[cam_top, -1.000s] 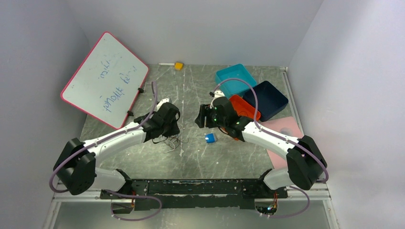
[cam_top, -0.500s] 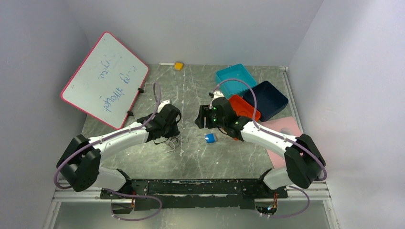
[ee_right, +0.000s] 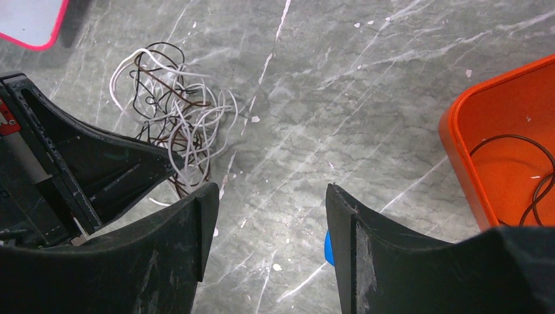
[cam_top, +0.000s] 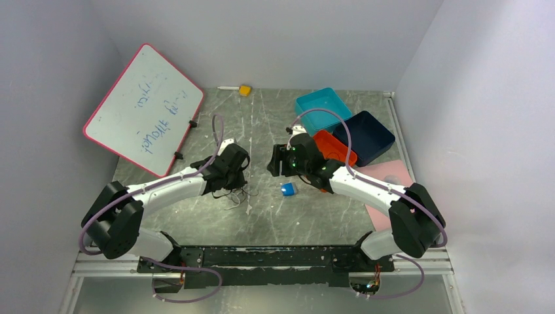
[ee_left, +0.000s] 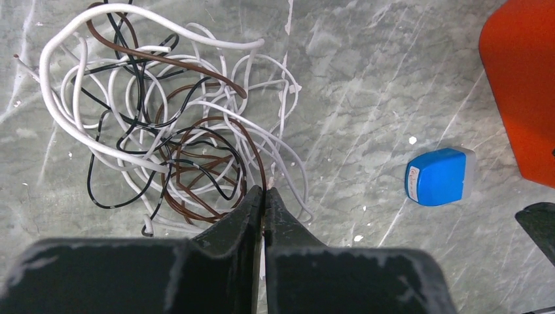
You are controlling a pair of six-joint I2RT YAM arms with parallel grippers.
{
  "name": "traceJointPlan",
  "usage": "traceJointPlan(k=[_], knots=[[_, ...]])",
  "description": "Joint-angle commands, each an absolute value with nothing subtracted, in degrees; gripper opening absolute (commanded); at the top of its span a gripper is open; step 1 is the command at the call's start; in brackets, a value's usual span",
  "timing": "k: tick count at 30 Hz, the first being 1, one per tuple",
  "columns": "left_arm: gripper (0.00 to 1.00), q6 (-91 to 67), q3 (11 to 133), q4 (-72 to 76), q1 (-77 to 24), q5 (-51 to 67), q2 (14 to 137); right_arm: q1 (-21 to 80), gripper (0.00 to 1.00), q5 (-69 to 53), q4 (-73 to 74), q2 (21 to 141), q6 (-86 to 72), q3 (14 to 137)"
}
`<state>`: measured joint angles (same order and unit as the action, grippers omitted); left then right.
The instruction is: Untangle the cables
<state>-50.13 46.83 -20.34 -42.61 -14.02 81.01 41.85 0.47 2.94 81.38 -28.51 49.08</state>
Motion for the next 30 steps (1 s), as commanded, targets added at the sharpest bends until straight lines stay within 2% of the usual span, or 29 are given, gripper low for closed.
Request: traceJointPlan(k=[1,17,30], knots=[[0.07,-48.93,46.56,-19.95,-42.93,-16.56,80.34,42.09,0.64,1.03,2.83,80.53,-29.09,49.30],[0.07,-31.29,53.30,-22.09,-43.64,-15.57,66.99,42.04,0.66,1.73,-4.33,74.97,-32.11,44.45],[0.07,-23.77,58.18,-20.66,-43.60,-7.54,61.95,42.07,0.70,-2.89,-24.62,70.96,-30.44,39.51]])
